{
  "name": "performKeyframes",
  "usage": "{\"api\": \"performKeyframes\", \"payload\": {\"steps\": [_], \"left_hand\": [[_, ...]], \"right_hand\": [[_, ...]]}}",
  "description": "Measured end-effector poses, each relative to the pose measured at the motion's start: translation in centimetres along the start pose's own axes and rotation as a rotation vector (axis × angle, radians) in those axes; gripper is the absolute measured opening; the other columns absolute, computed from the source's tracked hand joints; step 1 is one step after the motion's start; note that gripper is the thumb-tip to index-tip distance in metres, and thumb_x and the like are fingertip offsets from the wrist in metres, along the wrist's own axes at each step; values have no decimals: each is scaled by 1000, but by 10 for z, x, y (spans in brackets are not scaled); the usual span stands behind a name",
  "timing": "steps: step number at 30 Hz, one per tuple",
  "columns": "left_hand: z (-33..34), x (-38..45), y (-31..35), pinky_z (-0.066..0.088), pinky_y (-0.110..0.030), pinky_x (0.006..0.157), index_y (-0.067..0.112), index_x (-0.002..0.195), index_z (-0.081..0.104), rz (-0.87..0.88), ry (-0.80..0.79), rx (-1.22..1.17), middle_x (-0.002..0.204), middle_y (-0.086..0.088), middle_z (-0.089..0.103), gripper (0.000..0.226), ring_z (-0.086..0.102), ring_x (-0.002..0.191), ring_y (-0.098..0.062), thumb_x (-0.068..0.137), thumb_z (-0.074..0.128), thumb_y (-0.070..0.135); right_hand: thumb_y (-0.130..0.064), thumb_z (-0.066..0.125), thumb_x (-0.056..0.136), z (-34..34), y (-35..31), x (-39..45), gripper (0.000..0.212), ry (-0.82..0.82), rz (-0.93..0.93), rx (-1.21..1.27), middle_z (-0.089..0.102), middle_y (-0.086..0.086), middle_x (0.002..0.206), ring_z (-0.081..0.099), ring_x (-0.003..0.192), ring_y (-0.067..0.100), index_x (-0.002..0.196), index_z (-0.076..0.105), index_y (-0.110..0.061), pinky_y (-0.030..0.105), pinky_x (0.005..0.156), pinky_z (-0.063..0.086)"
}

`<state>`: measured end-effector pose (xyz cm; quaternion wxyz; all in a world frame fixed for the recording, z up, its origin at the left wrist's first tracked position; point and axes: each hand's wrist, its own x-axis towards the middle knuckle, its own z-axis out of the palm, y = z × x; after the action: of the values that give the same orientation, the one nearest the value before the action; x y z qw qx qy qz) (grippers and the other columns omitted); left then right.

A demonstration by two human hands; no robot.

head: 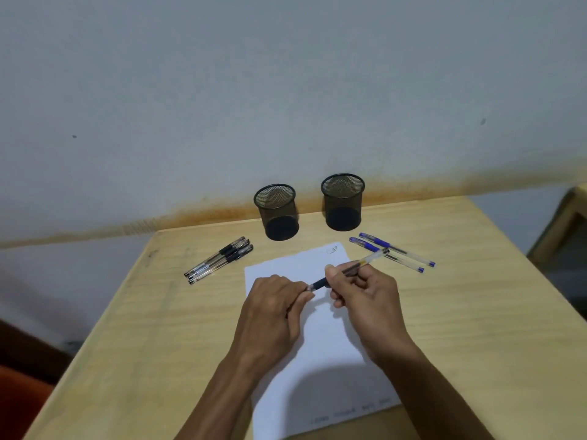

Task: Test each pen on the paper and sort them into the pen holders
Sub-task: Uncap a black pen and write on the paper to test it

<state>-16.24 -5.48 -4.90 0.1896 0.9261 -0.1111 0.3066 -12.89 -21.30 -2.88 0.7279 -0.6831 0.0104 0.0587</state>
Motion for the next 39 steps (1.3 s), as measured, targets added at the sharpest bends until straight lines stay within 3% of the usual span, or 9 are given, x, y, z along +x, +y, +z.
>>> {"api": "performKeyframes", "payload": {"steps": [3, 5, 9, 14, 21, 26, 29, 35, 39], "left_hand": [[-16, -9, -16, 36, -25, 68, 17, 82, 71, -91, 3, 13, 71, 5, 64, 23, 48, 67, -14, 94, 53, 25], [-40, -29, -38, 35, -30, 60, 18, 67, 63, -339, 28, 46, 61, 7, 55, 23, 42, 60, -14, 90, 57, 21], [-79, -59, -88, 45, -38, 53, 13, 69, 56, -596, -69, 158, 58, -2, 54, 24, 51, 57, -18, 88, 63, 27], [-67, -53, -119, 44, -35, 66, 24, 84, 72, -509, -30, 325, 74, 4, 68, 12, 60, 72, -24, 90, 66, 32], [-42, -45, -141, 41, -38, 72, 18, 90, 75, -440, -78, 472, 87, -1, 68, 9, 59, 81, -29, 90, 67, 22], [-36, -54, -137, 42, -39, 72, 18, 99, 70, -450, -12, 398, 91, -3, 67, 27, 56, 85, -30, 94, 49, 35], [-30, -55, -117, 44, -40, 74, 12, 108, 70, -345, 98, 298, 97, -5, 68, 30, 59, 87, -31, 91, 56, 32], [-10, -50, -100, 45, -41, 101, 17, 124, 64, -263, -250, 114, 129, -1, 62, 50, 54, 123, -23, 93, 46, 52], [-5, -57, -96, 34, -39, 114, 19, 137, 56, -332, -310, 81, 148, 1, 49, 62, 39, 140, -17, 92, 37, 59]], "right_hand": [[-16, 71, 93, -6, -10, 15, 13, 34, 33, 224, 65, -4, 57, 55, 50, 6, 87, 70, -5, 14, 50, 47], [-13, 69, 95, -30, -27, 38, 10, 129, 42, 395, 62, -1, 57, 52, 44, 5, 89, 67, -5, 12, 45, 44], [-13, 69, 95, -45, -48, 63, 12, 101, -31, 348, 63, 3, 60, 56, 49, 9, 88, 66, -4, 15, 50, 50], [-14, 72, 93, 11, -22, 43, 12, -21, -15, 238, 63, 5, 65, 58, 57, 14, 87, 68, -4, 20, 52, 50], [-17, 71, 93, 15, -11, 24, 14, -19, -58, 106, 67, 2, 64, 59, 58, 16, 87, 70, -4, 25, 57, 51], [-15, 70, 93, 6, -8, 22, 12, 50, -43, 106, 68, 3, 65, 58, 57, 16, 93, 71, -3, 23, 55, 52], [-17, 67, 97, 11, -2, 20, 12, 96, -32, 148, 72, 2, 68, 61, 58, 16, 96, 69, -5, 25, 55, 54], [-21, 56, 104, 41, 3, 19, 10, 82, 21, 243, 76, 13, 84, 75, 68, 23, 100, 58, -11, 26, 54, 58], [-17, 62, 101, 64, 17, 19, 13, 90, 50, 144, 79, 9, 85, 78, 74, 21, 108, 57, -8, 28, 61, 62]]}}
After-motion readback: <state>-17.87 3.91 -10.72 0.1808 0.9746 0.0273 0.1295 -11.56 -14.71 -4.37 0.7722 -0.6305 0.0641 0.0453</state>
